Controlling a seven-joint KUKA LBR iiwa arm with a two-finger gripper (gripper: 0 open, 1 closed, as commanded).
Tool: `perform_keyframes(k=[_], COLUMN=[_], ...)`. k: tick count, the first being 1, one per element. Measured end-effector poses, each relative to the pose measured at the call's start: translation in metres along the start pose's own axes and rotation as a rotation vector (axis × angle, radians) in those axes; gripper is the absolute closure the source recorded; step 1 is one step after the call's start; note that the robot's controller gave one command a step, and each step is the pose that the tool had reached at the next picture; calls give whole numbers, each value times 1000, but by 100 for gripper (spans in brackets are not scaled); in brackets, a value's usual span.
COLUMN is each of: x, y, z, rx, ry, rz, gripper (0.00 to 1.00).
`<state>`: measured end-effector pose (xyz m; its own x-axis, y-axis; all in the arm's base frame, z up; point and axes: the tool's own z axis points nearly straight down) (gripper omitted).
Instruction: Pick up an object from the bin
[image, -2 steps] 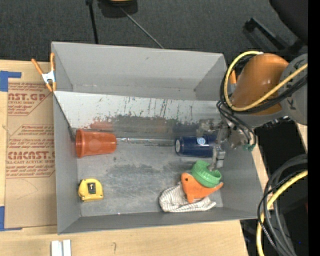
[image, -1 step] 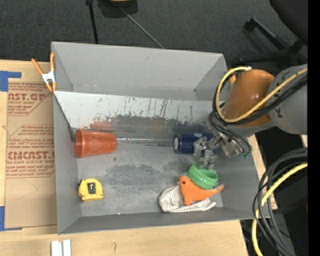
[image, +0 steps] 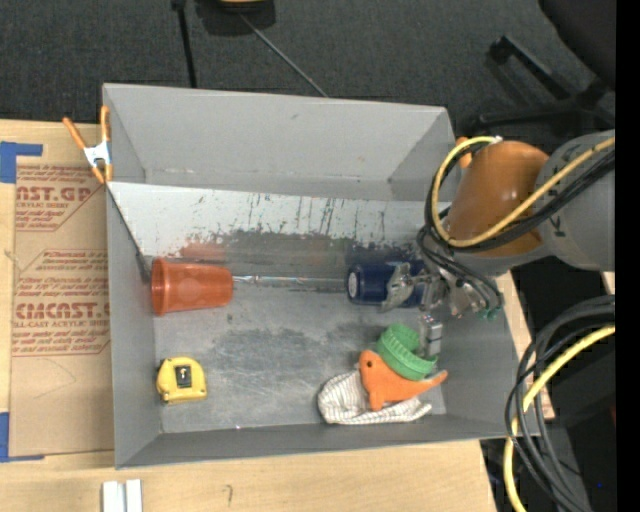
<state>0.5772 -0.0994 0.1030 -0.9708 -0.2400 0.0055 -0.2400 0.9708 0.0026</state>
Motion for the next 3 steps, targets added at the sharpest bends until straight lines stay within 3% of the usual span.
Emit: perform_keyframes(k=[1, 2, 3], x=[-2, 0, -2], y=[-1, 0, -1], z=[-2, 0, -2], rx=[2, 1, 2], ry=[-6, 0, -6], rz=[1, 0, 1], gripper=[100, 0, 100])
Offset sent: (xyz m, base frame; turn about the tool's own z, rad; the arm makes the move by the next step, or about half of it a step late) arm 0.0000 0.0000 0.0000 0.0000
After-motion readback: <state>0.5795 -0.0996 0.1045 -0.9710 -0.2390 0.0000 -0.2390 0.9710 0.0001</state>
